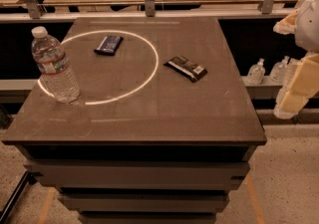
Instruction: Move rxbar chocolate near water bottle
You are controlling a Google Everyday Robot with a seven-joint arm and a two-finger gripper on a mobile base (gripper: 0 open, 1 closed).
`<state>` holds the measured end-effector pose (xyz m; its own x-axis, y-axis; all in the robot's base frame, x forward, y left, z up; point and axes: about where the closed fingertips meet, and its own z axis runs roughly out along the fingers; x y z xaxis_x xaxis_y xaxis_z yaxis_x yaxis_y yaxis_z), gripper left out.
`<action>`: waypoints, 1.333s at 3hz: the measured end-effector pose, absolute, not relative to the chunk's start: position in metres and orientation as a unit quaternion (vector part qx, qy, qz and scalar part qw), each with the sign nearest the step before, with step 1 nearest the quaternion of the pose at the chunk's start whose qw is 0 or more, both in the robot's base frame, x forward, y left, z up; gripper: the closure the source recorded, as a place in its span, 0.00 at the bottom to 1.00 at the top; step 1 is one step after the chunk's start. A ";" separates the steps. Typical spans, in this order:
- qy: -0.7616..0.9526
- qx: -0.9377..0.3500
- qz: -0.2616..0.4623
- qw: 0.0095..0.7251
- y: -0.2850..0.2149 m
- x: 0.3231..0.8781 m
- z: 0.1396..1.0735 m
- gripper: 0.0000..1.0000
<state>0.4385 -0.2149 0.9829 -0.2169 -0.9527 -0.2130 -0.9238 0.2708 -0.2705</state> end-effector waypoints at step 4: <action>0.807 -0.545 -0.022 0.227 -0.190 0.536 0.989 0.00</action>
Offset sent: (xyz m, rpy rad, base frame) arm 0.0198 0.0067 0.0034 -0.0027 -0.0105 0.0331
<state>0.5355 -0.1897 0.9891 -0.3033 -0.8895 -0.3417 -0.8696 0.4050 -0.2825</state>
